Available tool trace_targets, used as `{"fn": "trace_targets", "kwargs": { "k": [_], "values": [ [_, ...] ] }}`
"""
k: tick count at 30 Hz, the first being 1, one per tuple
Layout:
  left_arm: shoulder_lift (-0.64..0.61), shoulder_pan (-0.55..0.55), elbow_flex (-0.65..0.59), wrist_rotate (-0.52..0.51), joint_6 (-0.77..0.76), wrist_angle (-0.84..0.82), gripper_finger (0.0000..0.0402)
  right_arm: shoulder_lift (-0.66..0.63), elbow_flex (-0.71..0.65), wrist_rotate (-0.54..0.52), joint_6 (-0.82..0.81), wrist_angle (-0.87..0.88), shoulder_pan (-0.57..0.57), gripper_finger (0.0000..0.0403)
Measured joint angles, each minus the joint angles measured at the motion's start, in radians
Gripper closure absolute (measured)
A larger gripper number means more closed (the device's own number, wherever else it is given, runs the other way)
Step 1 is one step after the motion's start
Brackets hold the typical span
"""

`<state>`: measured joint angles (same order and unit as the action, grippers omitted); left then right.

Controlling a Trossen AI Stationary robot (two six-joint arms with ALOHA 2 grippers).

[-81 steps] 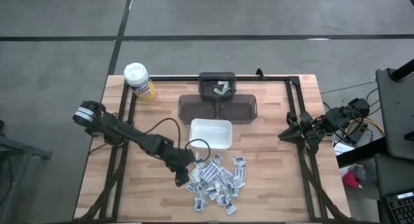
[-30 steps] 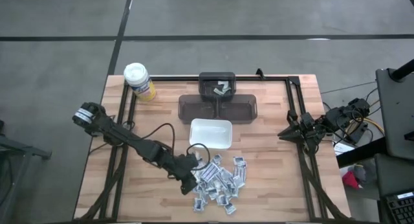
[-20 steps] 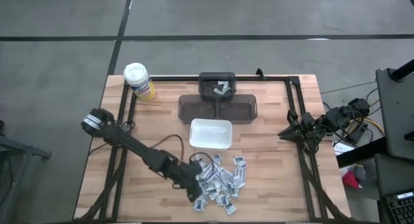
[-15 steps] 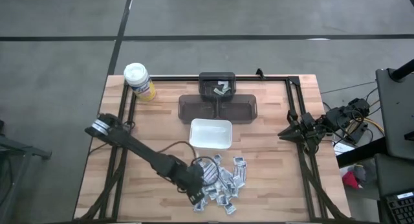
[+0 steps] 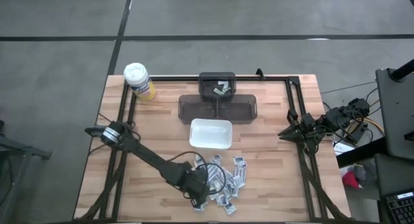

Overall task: Pick & Place First Aid Supplies
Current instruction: Put the green bandage into the top black bin

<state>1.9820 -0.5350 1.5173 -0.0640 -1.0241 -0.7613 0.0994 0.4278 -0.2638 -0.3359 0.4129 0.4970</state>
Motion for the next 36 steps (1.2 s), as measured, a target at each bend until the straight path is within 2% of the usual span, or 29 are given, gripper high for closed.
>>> {"fn": "trace_targets", "kwargs": {
  "k": [11,17,22,36],
  "values": [
    [-0.019,-0.030,0.001,-0.061,-0.024,-0.073,0.0289,0.000,0.000,0.001,0.000,0.000,0.000,0.0344],
    [-0.019,-0.037,0.000,-0.073,-0.016,-0.071,0.0289,0.000,0.000,0.001,0.000,0.000,0.000,0.0344],
    [-0.019,-0.038,-0.018,-0.121,-0.008,-0.070,0.0289,0.000,0.000,0.001,0.000,0.000,0.000,0.0344],
    [-0.019,-0.043,-0.067,-0.112,-0.023,0.009,0.0289,0.000,0.000,0.001,0.004,0.001,0.000,0.0344]
  ]
}}
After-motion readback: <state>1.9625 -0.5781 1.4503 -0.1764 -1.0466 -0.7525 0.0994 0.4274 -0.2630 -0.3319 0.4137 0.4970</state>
